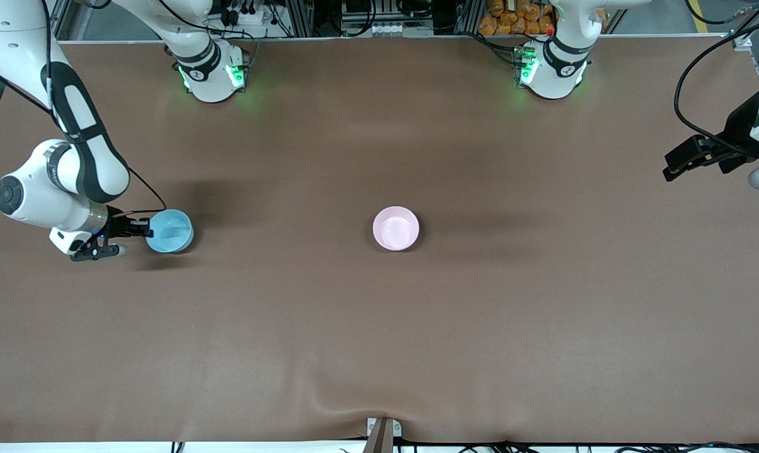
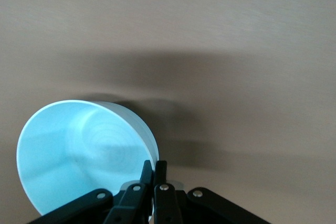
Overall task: Stack pink and blue bowls on white bowl
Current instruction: 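Lower the right gripper onto the light blue bowl and grasp its rim, then carry the light blue bowl with the right gripper onto the pink bowl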
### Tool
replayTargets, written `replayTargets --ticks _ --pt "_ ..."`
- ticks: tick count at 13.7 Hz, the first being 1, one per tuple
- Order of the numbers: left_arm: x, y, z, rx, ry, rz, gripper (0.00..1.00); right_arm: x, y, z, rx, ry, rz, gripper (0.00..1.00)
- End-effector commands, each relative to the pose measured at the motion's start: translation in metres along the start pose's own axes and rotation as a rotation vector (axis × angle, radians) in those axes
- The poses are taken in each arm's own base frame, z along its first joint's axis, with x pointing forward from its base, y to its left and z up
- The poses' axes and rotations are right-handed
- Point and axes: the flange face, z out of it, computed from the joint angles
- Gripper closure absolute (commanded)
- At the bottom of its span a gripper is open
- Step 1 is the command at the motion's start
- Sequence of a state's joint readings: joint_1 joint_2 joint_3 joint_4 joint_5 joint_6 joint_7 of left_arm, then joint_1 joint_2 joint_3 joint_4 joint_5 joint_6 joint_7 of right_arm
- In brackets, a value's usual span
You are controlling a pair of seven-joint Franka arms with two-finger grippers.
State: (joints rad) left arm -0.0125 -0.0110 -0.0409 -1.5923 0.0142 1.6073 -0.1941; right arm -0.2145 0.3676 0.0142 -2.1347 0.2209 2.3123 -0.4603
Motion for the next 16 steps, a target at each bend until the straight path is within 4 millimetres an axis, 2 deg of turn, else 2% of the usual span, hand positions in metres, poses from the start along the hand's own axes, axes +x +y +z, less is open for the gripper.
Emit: replayTargets --ticks 1,3,5,7,9,11,13,15,16 --pt "-0.002 -0.001 -0.003 0.0 0.008 0.009 0.0 0.022 -0.051 -0.039 0.07 -0.007 0.051 1.0" --pt "-0.002 -0.001 -0.003 0.0 0.009 0.009 0.0 0.048 -0.117 -0.06 0.076 -0.008 0.171 1.0" --pt "-0.002 -0.001 -0.003 0.0 0.011 0.01 0.0 0.071 -0.203 -0.077 0.076 0.022 0.292 1.0" --pt "-0.002 -0.001 -0.003 -0.001 0.012 0.009 0.0 0.081 -0.279 -0.088 0.08 0.048 0.376 1.0" --pt "-0.002 -0.001 -0.002 0.0 0.011 0.01 0.0 0.081 -0.34 -0.088 0.089 0.049 0.464 1.0" --pt "-0.002 -0.001 -0.001 0.0 0.009 0.01 0.0 0.078 -0.404 -0.073 0.094 0.037 0.527 1.0" --pt "-0.002 0.0 -0.002 0.0 0.011 0.01 0.0 0.07 -0.461 -0.045 0.082 0.017 0.575 1.0" --pt "-0.001 -0.001 -0.002 0.0 0.011 0.009 0.0 0.066 -0.497 -0.012 0.103 0.043 0.619 1.0" --pt "-0.001 0.0 -0.001 0.0 0.009 0.01 0.0 0.058 -0.52 0.006 0.112 0.052 0.635 1.0"
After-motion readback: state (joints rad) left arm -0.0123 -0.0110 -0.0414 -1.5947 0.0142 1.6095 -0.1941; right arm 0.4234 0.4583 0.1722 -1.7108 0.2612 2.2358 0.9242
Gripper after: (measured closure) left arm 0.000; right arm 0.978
